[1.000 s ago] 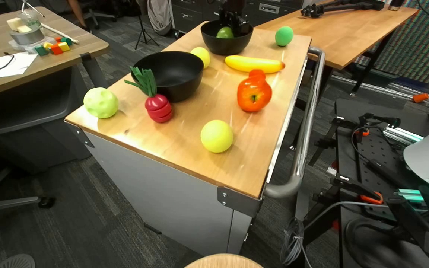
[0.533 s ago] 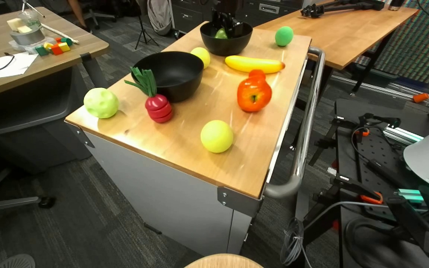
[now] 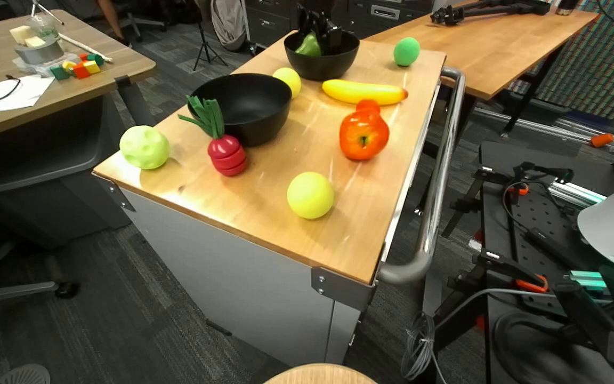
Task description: Take all the contents from the black bowls and place them on the table one at at time starting with the left bowl then right bowl
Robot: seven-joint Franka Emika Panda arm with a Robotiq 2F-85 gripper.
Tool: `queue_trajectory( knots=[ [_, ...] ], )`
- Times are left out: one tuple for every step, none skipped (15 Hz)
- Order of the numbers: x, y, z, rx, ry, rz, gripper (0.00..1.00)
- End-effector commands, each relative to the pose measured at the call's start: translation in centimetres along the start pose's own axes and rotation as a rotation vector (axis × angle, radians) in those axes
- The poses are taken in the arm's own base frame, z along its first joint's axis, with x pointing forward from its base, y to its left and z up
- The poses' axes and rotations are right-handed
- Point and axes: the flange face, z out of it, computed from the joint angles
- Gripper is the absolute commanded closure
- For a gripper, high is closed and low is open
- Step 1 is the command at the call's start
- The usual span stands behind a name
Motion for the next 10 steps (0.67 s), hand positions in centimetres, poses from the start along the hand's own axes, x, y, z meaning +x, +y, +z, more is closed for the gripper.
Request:
queue_trajectory(
  knots=[
    [-1.2, 1.1, -5.7, -0.036, 0.016, 0.034, 0.58],
    [-1.9, 0.8, -7.7, -0.042, 0.008, 0.041, 0.58],
    [-2.8, 0.2, -9.4, -0.039, -0.007, 0.051, 0.58],
    [-3.6, -0.4, -11.1, -0.03, -0.011, 0.073, 0.58],
    [-4.9, -1.4, -12.7, -0.026, -0.017, 0.108, 0.58],
    [-5.9, -2.2, -14.2, -0.01, -0.02, 0.142, 0.58],
    [-7.0, -3.5, -15.2, 0.013, -0.017, 0.193, 0.58],
    [-8.0, -4.8, -15.9, 0.033, -0.019, 0.236, 0.58],
    [-8.8, -6.4, -16.1, 0.06, -0.017, 0.288, 0.58],
    [-9.4, -7.8, -16.0, 0.088, -0.007, 0.337, 0.58]
  ],
)
